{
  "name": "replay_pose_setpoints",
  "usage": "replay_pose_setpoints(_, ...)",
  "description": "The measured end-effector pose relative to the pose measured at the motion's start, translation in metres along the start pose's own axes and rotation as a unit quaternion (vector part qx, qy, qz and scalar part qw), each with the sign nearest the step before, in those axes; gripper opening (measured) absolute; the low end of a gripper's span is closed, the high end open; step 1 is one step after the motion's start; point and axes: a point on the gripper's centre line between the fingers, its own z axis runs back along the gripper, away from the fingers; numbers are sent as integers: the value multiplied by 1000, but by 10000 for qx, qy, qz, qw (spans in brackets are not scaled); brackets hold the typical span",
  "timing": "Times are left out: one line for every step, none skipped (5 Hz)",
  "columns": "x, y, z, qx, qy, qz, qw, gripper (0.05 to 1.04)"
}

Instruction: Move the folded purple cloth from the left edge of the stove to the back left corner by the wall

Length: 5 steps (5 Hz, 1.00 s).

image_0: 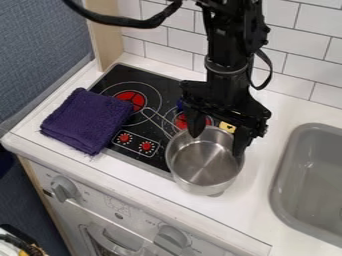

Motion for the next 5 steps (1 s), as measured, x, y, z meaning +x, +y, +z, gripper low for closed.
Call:
replay_pose_setpoints(-4, 1, -7, 12, 138, -12, 9999, 1001)
replay_pose_setpoints(-10, 32, -5, -48, 115, 120, 9999, 1001)
replay_pose_setpoints(-27, 78, 11, -67, -185, 256, 9995, 1001)
replay_pose_setpoints(-51, 126, 15, 34, -226, 485, 9986, 1001)
replay_pose_setpoints(-66, 161, 11, 181, -155, 854, 9961, 1001)
